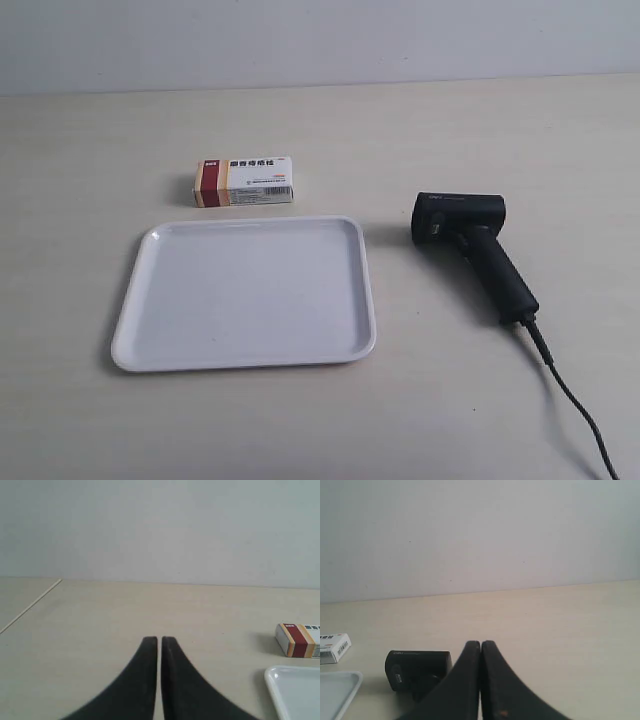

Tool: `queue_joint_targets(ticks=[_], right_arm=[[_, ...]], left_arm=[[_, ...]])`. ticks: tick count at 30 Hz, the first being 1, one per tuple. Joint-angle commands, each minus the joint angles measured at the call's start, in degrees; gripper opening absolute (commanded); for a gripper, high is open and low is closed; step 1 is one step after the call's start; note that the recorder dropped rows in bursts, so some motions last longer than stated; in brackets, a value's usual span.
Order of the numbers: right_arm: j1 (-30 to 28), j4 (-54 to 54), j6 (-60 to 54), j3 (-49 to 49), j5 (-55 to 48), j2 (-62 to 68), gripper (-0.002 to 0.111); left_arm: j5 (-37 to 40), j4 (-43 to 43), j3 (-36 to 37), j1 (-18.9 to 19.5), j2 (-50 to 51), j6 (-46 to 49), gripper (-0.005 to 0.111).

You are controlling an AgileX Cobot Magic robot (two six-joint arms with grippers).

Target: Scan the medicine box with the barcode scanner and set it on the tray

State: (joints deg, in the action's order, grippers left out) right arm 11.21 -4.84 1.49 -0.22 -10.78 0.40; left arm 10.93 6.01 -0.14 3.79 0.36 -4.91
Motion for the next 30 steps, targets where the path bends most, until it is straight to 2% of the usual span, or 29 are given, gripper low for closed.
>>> queue_joint_targets(ticks=[1, 14, 16, 17, 18, 19, 20, 21, 23, 25, 27, 28, 29, 30], right_arm=[[-0.36, 0.35, 0.05, 0.22, -0.19, -0.40, 0.000], [-0.36, 0.35, 0.05, 0.22, -0.19, -0.40, 0.000], [-0.36, 0.35, 0.05, 0.22, -0.19, -0.40, 0.000], [-0.36, 0.35, 0.05, 0.22, -0.19, -0.40, 0.000], [-0.36, 0.35, 0.05, 0.22, -0.19, -0.40, 0.000], [-0.36, 0.35, 0.15, 0.22, -0.17, -0.40, 0.000], [-0.36, 0.35, 0.13, 0.22, 0.12, -0.40, 0.000], [-0.36, 0.35, 0.13, 0.22, 0.58, -0.40, 0.000], [-0.36, 0.35, 0.13, 0.22, 2.36, -0.40, 0.000], [-0.36, 0.35, 0.13, 0.22, 3.31, -0.40, 0.000], [-0.36, 0.35, 0.13, 0.22, 3.39, -0.40, 0.000], [-0.36, 0.35, 0.13, 0.22, 3.39, -0.40, 0.000], [-0.36, 0.35, 0.13, 0.22, 3.54, -0.40, 0.000], [-0.36, 0.35, 0.13, 0.22, 3.82, -0.40, 0.000]], left_arm=[[-0.23, -0.34, 0.14, 0.20, -0.36, 0.22, 0.005], [-0.77, -1.15, 0.14, 0.20, -0.36, -1.17, 0.005], [-6.57, -4.12, 0.14, 0.20, -0.36, -9.31, 0.005], [-14.37, -7.05, 0.14, 0.20, -0.36, -20.59, 0.005], [-17.48, -6.83, 0.14, 0.20, -0.36, -24.17, 0.005], [-29.32, -3.60, 0.14, 0.20, -0.36, -25.21, 0.004], [-33.33, -2.04, 0.14, 0.20, -0.36, -23.79, 0.002], [-36.62, -4.06, -2.90, 0.31, 3.54, -18.79, 0.000], [-34.37, -8.25, -11.44, 0.31, 16.27, -8.85, 0.000], [-26.84, -6.57, -22.87, 0.16, 35.41, -8.61, 0.000], [-12.57, -0.40, -35.40, -1.82, 54.72, -12.10, 0.000], [-2.42, 1.51, -43.52, -4.45, 65.58, -11.18, 0.000], [6.01, 1.07, -50.30, -7.14, 73.34, -7.49, 0.000], [18.08, -1.83, -59.83, -10.35, 82.88, 2.59, 0.000]])
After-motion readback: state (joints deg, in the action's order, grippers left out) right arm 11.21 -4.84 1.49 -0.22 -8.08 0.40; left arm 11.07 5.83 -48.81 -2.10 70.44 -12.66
